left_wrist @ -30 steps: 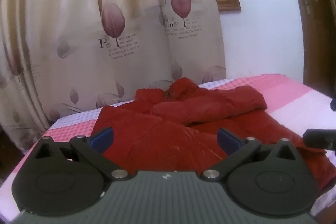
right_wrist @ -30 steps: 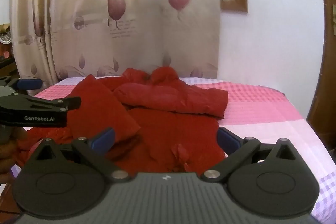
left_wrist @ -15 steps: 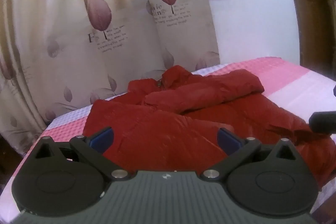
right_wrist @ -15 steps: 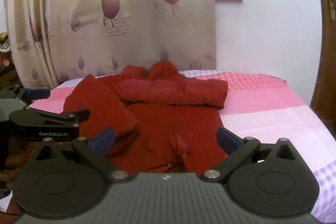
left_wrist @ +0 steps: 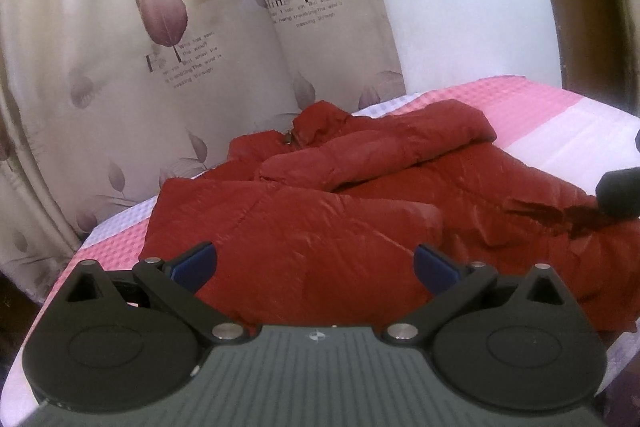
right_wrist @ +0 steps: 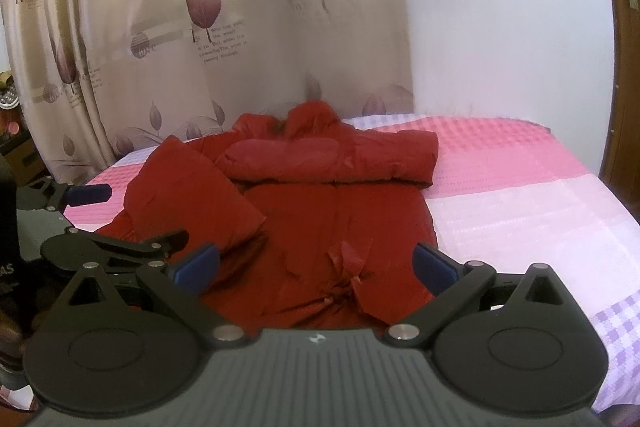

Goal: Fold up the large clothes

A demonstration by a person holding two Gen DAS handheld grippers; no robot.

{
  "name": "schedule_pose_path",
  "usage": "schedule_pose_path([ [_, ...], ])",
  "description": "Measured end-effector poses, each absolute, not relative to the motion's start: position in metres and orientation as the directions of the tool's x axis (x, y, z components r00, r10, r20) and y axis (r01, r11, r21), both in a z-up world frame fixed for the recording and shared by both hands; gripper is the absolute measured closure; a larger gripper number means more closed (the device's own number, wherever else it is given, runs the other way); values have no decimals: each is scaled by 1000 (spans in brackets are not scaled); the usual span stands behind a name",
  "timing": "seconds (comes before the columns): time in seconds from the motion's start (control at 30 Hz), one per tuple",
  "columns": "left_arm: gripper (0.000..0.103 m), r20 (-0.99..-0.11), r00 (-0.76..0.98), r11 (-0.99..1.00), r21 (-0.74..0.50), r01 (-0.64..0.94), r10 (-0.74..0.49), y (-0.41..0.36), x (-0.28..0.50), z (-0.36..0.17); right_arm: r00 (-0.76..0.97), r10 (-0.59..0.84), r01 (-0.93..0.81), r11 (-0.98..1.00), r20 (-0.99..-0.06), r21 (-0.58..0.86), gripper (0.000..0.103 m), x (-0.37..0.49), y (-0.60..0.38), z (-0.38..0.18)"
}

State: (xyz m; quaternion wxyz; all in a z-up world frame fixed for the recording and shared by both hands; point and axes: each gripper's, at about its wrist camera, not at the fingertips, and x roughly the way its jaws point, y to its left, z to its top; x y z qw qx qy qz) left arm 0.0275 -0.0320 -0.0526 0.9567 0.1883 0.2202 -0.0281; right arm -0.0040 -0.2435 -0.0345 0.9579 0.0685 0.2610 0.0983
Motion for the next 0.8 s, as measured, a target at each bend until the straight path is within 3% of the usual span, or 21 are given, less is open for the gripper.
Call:
schedule_pose_path([
  [0.53,1,-407,911,861,441,254,-60,-43,20,-73,830,239,-152,966,-505,208,0,1,-244,-41],
  [0.63,13,-404,909,825,478,303,-100,-49,16,-81,828,237,-145,966,-508,215,0,1,-246,-43],
  [0.67,28,-404,910,815,494,303,-93,-52,16,-84,827,235,-140,966,-510,219,0,1,-246,-44],
  [0.73,69,-437,896,800,510,318,-78,-56,22,-91,824,236,-132,964,-515,230,0,2,-248,-46],
  [0.8,74,-478,875,808,482,339,-82,-55,28,-95,821,239,-128,962,-518,242,0,2,-249,-47],
])
